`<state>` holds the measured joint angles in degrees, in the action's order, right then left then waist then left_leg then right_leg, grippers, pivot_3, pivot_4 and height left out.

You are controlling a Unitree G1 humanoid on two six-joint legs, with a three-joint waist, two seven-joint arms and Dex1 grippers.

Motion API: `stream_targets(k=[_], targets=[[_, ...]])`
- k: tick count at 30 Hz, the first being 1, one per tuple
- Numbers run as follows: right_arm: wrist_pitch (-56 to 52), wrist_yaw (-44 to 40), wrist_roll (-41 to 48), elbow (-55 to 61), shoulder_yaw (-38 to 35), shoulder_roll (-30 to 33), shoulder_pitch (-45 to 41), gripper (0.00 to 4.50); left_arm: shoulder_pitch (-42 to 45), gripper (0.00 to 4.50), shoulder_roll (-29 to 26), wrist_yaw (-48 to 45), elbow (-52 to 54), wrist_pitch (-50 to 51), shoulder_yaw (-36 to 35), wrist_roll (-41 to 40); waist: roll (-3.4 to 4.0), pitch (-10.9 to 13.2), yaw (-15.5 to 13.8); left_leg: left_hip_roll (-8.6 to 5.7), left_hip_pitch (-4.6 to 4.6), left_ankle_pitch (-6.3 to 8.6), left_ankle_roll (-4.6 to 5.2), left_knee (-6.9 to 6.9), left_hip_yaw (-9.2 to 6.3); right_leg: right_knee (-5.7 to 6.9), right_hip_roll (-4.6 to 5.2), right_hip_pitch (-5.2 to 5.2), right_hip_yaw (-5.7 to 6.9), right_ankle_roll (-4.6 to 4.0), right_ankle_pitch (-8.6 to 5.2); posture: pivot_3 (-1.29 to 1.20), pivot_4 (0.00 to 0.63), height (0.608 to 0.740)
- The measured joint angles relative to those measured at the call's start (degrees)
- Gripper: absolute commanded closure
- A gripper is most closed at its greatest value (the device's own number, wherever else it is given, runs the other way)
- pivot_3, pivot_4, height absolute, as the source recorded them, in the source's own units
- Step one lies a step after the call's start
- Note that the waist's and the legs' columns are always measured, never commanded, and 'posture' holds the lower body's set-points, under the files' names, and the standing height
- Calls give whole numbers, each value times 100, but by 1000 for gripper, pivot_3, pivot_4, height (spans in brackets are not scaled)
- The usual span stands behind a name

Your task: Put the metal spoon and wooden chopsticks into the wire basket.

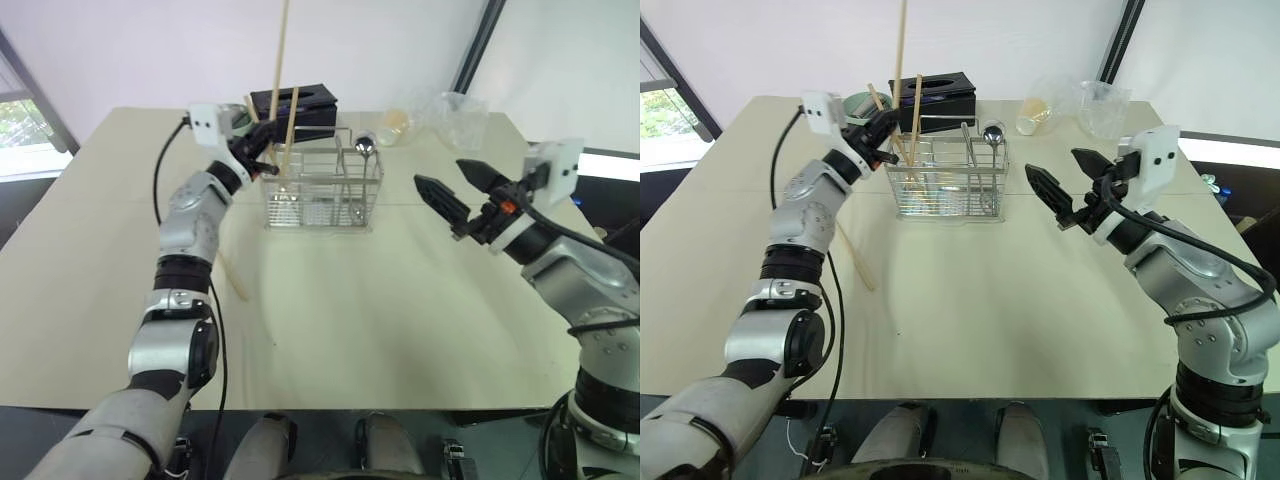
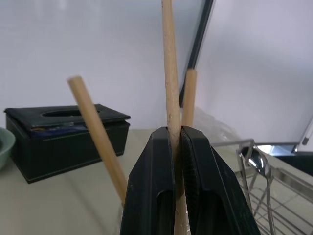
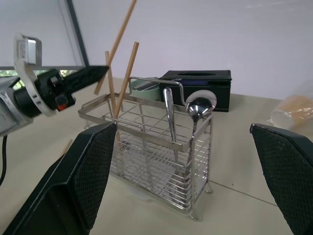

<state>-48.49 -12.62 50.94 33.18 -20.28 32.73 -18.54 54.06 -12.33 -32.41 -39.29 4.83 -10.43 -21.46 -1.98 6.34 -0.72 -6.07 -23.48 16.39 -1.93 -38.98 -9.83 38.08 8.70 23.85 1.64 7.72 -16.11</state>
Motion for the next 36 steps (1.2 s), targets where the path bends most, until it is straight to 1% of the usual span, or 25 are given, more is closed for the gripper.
stream_targets(k=[6, 11, 19, 23, 33, 34, 35, 36], targets=[[-33, 214, 170, 135, -146, 56, 126, 0, 41, 4452, 112, -87, -319, -543, 52, 226, 1, 0, -11, 0, 10, 0, 1, 0, -4, 0, -1, -14, 1, 3, 1, 0, 150, 643], [-35, 297, 228, 140, -158, 113, 141, 0, -12, 4452, 112, -88, -295, -647, 55, 327, 1, 0, -3, -1, 15, 0, 1, -1, -5, -1, -2, -20, 1, 8, 2, 0, 150, 643], [-24, 306, 218, 53, -99, 130, 42, 0, -322, 4452, 21, -14, -60, -476, 42, 344, 4, 1, -1, 0, 14, 0, 1, 0, -8, -1, -5, -18, 2, 9, 2, 0, 150, 643], [19, 228, 167, -84, 50, 126, -19, 0, -317, 4452, -107, 3, -43, -380, 20, 342, 6, 3, -1, 0, 12, 0, 1, 1, -11, -1, -5, -17, 4, 9, 2, 0, 150, 643], [66, 194, 111, -190, 88, 122, -44, 0, -305, 4452, -105, -24, -44, -361, 19, 340, 8, 5, 0, -1, 11, 1, 3, 3, -10, -3, -4, -16, 4, 9, 2, 0, 150, 643], [66, 195, 112, -190, 88, 122, -44, 0, -305, 3689, -92, -34, -44, -351, 18, 333, 8, 5, 0, -1, 11, 1, 3, 3, -11, -3, -5, -16, 4, 9, 2, 0, 150, 643], [67, 195, 112, -190, 88, 122, -44, 0, -305, 3365, -76, -47, -44, -331, 19, 331, 8, 5, 0, -1, 11, 1, 3, 2, -11, -3, -5, -16, 4, 9, 2, 0, 150, 643], [67, 195, 112, -190, 88, 122, -43, 0, -305, 2874, -63, -60, -44, -314, 18, 329, 8, 5, 0, -1, 11, 1, 3, 2, -11, -3, -5, -16, 4, 9, 2, 0, 150, 643]])
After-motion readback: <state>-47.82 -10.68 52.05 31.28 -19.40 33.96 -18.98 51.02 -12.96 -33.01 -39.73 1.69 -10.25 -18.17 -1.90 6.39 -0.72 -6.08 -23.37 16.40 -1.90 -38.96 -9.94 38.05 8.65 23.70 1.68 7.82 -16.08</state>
